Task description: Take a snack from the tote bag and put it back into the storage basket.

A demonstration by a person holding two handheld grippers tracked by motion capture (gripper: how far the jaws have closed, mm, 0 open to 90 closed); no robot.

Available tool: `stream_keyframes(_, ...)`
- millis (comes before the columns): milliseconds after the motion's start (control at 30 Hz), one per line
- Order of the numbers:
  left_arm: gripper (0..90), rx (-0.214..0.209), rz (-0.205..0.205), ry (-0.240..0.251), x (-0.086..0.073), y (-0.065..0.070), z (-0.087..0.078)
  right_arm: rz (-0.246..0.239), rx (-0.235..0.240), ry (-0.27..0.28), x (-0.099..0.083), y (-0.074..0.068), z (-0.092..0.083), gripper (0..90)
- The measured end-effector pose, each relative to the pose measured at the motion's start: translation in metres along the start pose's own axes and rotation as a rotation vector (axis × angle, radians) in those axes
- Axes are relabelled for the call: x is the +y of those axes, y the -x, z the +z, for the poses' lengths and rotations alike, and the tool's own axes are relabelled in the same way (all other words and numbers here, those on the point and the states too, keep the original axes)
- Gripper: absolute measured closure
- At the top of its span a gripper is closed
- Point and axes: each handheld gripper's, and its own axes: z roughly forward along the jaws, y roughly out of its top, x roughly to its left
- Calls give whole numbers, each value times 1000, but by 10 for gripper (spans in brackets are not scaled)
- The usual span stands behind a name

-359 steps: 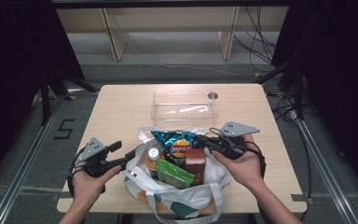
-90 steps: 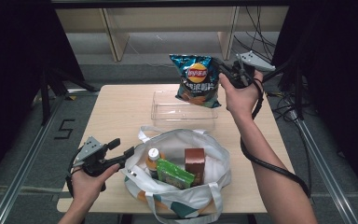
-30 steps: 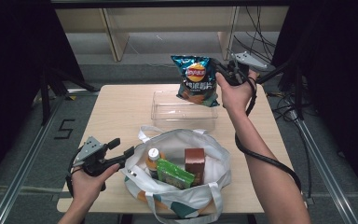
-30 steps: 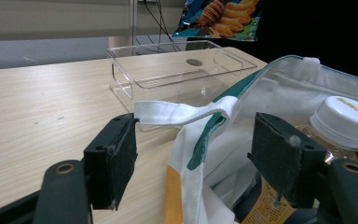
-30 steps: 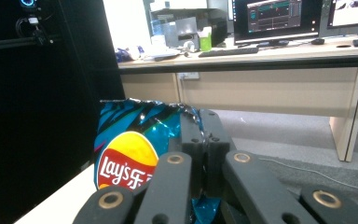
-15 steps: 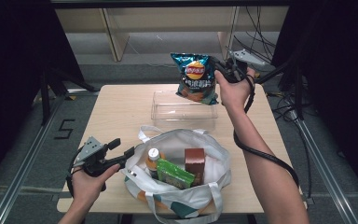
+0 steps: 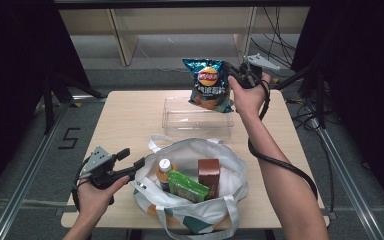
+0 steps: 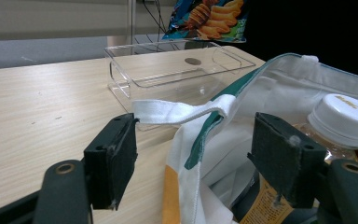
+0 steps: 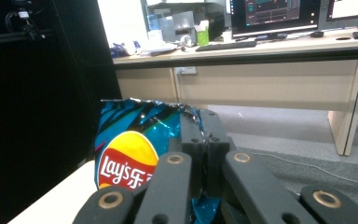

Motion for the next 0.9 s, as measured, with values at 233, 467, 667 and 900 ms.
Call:
stream_keyframes(233, 306, -4, -9, 7, 0, 0, 0, -1, -2, -10, 0, 0, 5, 900)
stream_keyframes(467, 306, 0, -1, 0, 0, 0, 0, 18, -12, -24, -4, 1, 9, 900)
stream_keyframes(667, 306, 0, 0, 1, 0, 0, 0, 39, -21, -17, -5, -1, 15, 900)
stream_keyframes(900, 306, -3, 2, 0, 0, 0, 0, 40, -19, -26, -9, -2, 20, 900)
